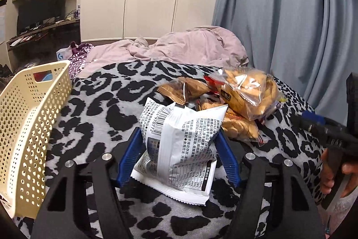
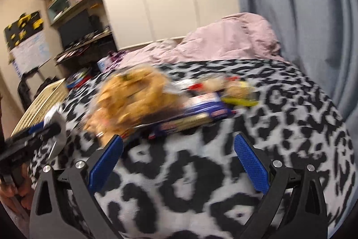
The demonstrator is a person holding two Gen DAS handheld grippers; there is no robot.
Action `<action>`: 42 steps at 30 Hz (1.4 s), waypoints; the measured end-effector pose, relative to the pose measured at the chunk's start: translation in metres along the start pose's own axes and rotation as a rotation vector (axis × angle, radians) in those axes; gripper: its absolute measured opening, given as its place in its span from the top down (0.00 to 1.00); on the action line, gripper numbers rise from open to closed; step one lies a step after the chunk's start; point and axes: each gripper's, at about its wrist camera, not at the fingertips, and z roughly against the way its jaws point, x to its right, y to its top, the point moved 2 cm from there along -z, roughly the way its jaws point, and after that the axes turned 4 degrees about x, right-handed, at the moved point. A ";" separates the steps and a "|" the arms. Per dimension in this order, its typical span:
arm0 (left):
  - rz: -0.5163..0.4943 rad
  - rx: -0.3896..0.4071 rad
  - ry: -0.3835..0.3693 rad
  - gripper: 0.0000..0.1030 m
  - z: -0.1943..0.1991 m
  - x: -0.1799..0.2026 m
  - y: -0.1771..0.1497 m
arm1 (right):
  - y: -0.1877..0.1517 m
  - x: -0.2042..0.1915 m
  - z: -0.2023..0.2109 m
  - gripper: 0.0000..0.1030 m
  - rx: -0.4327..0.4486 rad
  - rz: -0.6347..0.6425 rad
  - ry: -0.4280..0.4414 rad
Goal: Organize snacks
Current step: 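Carry the white bag with the left gripper into the cream basket and release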
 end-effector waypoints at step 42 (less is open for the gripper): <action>0.268 0.282 0.462 0.34 0.135 -0.182 0.034 | 0.048 -0.071 -0.033 0.05 0.060 0.104 0.078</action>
